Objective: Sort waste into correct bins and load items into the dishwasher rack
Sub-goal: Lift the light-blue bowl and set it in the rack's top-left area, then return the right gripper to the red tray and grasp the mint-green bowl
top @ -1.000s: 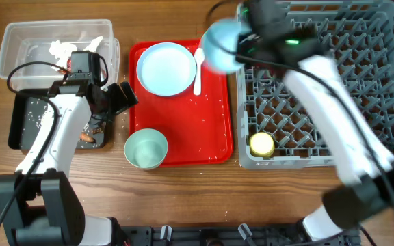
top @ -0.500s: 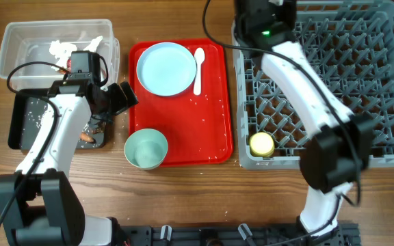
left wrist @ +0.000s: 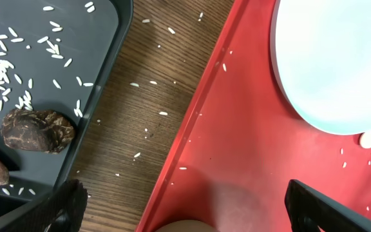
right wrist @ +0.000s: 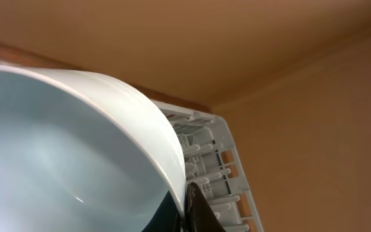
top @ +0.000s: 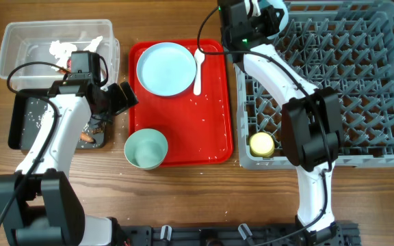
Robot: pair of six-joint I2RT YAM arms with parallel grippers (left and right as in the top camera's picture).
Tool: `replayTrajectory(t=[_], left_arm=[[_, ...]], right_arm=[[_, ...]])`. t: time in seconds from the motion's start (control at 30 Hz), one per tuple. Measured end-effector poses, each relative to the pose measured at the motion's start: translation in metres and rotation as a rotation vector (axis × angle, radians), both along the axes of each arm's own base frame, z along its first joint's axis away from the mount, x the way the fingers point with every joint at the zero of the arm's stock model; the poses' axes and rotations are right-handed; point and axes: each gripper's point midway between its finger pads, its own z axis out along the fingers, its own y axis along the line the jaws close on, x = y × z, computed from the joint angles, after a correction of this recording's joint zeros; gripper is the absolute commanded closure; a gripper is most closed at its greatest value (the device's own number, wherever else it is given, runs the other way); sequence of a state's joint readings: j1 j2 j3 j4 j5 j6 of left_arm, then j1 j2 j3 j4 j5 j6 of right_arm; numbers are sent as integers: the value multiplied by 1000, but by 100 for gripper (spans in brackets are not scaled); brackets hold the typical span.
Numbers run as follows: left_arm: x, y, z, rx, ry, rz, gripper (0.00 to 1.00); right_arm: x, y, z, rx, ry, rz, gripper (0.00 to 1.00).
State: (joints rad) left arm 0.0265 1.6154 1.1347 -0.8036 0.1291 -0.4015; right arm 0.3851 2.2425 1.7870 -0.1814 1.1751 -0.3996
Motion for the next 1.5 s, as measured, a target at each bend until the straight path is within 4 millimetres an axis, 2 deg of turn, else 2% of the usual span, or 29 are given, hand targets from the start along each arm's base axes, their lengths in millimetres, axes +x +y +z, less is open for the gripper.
replayTrajectory(t=[0.23, 0.27, 0.33, 0.37, 0.47, 0.77, 0.83, 0.9, 0.97, 1.03, 1.17, 1.27, 1.33, 1.4, 1.5], left_arm=[[0, 0, 0, 0, 0, 0, 0], [0, 0, 0, 0, 0, 0, 0], [0, 0, 0, 0, 0, 0, 0], [0, 0, 0, 0, 0, 0, 0], [0, 0, 0, 0, 0, 0, 0], [0, 0, 0, 0, 0, 0, 0], [0, 0, 0, 0, 0, 0, 0], [0, 0, 0, 0, 0, 0, 0], [0, 0, 0, 0, -1, 0, 0], [0, 0, 0, 0, -1, 0, 0], [0, 0, 1, 0, -2, 0, 0], [0, 0, 1, 0, -3, 0, 0], [0, 0, 1, 0, -3, 0, 0], [0, 0, 1, 0, -3, 0, 0], [0, 0, 1, 0, -3, 0, 0]], right_arm=[[-5, -2, -7, -30, 54, -3, 93], [-6, -1, -7, -33, 58, -3, 82], [-7, 1, -8, -42, 72, 1, 52], [-8, 1, -9, -42, 75, 2, 42], [-11, 9, -15, -56, 125, 31, 30], [-25, 51, -53, 19, 294, 188, 21], [-27, 55, -56, 46, 293, 195, 20], [-28, 58, -55, 77, 293, 207, 14], [-29, 60, -52, 109, 293, 223, 0], [-32, 64, -44, 152, 285, 248, 0], [-47, 75, 0, 307, 231, 309, 0], [-76, 101, 36, 506, 264, 463, 0], [-98, 137, 53, 698, 301, 617, 0], [-115, 173, 57, 894, 350, 730, 3], [-133, 208, 45, 1116, 439, 762, 6]])
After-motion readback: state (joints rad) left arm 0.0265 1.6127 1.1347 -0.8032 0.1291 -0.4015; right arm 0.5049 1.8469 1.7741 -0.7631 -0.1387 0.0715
